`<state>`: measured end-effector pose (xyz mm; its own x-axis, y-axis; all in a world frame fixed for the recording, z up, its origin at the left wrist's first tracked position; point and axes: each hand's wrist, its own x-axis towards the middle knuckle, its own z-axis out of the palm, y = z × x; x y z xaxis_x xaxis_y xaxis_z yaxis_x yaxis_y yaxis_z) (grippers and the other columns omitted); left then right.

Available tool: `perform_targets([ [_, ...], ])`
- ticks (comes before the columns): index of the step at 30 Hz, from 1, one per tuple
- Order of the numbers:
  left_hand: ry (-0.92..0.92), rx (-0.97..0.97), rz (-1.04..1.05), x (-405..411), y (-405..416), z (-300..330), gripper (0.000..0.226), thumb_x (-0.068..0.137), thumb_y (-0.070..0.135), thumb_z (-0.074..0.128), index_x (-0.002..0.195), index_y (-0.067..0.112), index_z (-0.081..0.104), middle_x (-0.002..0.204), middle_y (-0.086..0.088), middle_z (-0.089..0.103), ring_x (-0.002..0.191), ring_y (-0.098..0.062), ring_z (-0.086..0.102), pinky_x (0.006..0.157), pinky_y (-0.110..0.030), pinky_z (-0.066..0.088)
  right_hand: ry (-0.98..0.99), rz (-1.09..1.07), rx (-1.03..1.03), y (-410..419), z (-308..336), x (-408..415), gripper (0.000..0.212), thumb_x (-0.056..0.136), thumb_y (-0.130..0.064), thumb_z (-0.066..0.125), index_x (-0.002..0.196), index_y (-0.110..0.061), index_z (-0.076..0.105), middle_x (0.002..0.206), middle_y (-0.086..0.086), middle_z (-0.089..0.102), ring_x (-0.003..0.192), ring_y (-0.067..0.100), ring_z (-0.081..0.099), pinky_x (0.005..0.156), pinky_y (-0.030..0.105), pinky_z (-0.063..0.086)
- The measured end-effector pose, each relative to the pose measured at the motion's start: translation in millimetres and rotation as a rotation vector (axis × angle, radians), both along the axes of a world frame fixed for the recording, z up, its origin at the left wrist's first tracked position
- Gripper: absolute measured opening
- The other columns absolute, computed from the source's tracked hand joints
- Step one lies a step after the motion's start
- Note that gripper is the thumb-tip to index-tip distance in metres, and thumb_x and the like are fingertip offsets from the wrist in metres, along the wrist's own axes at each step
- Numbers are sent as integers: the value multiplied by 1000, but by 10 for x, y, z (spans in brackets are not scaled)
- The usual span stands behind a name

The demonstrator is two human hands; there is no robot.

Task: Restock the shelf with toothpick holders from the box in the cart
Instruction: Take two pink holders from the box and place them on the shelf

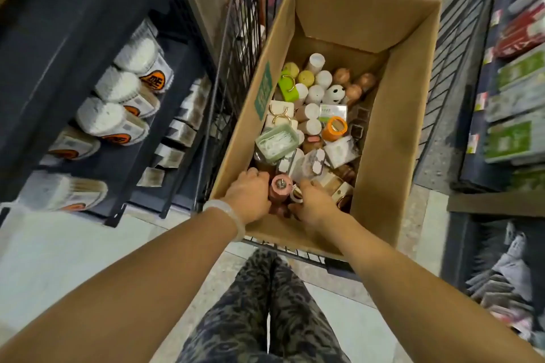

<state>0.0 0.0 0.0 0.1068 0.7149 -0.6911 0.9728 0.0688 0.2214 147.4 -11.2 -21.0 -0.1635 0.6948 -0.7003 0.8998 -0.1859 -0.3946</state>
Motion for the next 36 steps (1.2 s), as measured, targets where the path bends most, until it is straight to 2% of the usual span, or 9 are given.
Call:
perform_targets([
  [3, 73, -35, -34, 19, 43, -102, 48, 85, 27, 64, 126, 12, 45, 128, -9, 42, 120, -28, 41, 100, -38, 38, 43, -90, -40, 29, -127, -29, 73, 82, -23, 69, 142, -9, 29, 135, 17, 44, 123, 33, 46, 99, 34, 38],
  [7, 183, -92, -124, 75, 120, -224, 45, 90, 22, 57, 130, 10, 42, 132, -13, 43, 123, -30, 42, 102, -38, 39, 49, -147, -92, 74, -309, -121, 78, 78, -27, 74, 139, -7, 30, 137, 17, 42, 123, 34, 47, 101, 39, 41],
  [12, 271, -113, -247, 148, 178, -313, 49, 89, 24, 60, 131, 9, 40, 132, -14, 45, 121, -30, 46, 96, -38, 42, 43, -177, -63, 108, -457, -185, 68, 77, -32, 74, 129, -9, 38, 129, 14, 51, 116, 32, 52, 93, 38, 44],
  [16, 337, -134, -252, 202, 239, -362, 49, 90, 18, 59, 133, 8, 38, 134, -13, 46, 123, -30, 46, 94, -38, 44, 44, -164, -40, 152, -543, -205, 60, 77, -29, 74, 124, -9, 42, 125, 14, 55, 112, 32, 54, 89, 37, 45],
  [25, 449, -119, -408, 243, 224, -532, 56, 90, 37, 58, 135, 9, 39, 134, -12, 44, 122, -28, 42, 95, -35, 41, 135, -202, -2, 134, -586, -167, 55, 80, -27, 72, 124, -9, 46, 121, 14, 58, 110, 31, 56, 88, 36, 45],
  [28, 413, -115, -385, 248, 225, -535, 56, 90, 40, 58, 134, 10, 41, 133, -13, 42, 121, -27, 43, 96, -35, 42, 189, -222, -22, 119, -569, -107, 52, 79, -28, 72, 122, -12, 47, 118, 12, 60, 107, 29, 57, 85, 37, 46],
  [31, 301, -158, -224, 247, 233, -479, 59, 86, 33, 64, 134, 7, 41, 132, -16, 38, 118, -28, 46, 95, -35, 44, 239, -244, -32, 94, -533, -13, 48, 77, -30, 73, 113, -13, 46, 109, 10, 62, 100, 28, 58, 77, 33, 45],
  [34, 138, -191, -42, 198, 249, -377, 56, 74, 29, 70, 123, 8, 51, 119, -16, 44, 108, -29, 52, 81, -31, 47, 306, -288, -23, 75, -437, 71, 49, 73, -28, 75, 111, -12, 47, 107, 8, 62, 97, 26, 58, 79, 35, 48],
  [36, 42, -171, 18, 139, 273, -270, 52, 67, 29, 73, 111, 9, 54, 110, -12, 48, 102, -27, 54, 73, -30, 46, 367, -352, -35, 85, -347, 112, 52, 72, -25, 76, 113, -12, 48, 106, 5, 61, 97, 22, 58, 76, 31, 47],
])
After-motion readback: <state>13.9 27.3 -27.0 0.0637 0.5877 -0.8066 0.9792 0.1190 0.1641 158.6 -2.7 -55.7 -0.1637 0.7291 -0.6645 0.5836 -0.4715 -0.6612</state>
